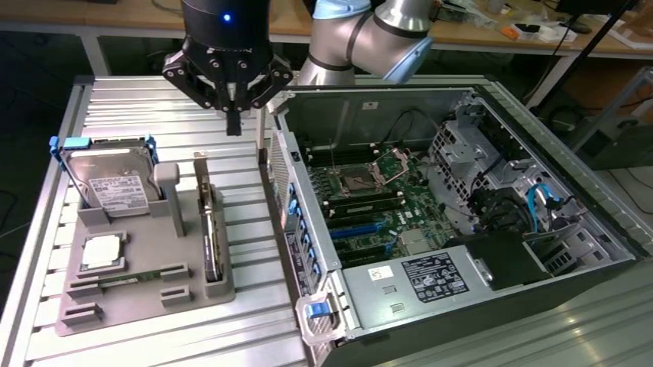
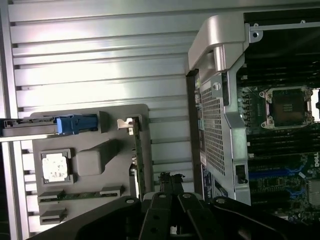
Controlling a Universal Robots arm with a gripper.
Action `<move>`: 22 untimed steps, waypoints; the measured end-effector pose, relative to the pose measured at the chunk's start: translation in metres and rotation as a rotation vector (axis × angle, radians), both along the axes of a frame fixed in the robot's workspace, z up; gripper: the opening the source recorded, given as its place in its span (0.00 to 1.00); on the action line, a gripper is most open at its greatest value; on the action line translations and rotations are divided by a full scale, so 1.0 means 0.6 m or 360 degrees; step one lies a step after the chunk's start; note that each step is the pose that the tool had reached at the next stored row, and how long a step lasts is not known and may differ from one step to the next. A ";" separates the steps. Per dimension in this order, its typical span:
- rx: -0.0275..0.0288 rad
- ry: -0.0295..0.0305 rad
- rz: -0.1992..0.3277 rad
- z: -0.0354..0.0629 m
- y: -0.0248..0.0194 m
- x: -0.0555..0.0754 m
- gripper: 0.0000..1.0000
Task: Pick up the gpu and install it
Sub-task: 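Reach for the gpu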
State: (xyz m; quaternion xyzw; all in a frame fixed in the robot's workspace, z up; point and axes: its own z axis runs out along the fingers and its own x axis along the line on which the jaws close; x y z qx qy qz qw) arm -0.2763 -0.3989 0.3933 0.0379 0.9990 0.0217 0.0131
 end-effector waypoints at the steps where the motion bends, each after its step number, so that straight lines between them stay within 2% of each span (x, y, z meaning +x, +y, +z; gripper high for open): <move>1: -0.00001 0.00001 0.0000 0.000 0.0000 -0.002 0.11; 22: -0.00001 0.00001 0.0000 0.000 0.0000 -0.060 0.11</move>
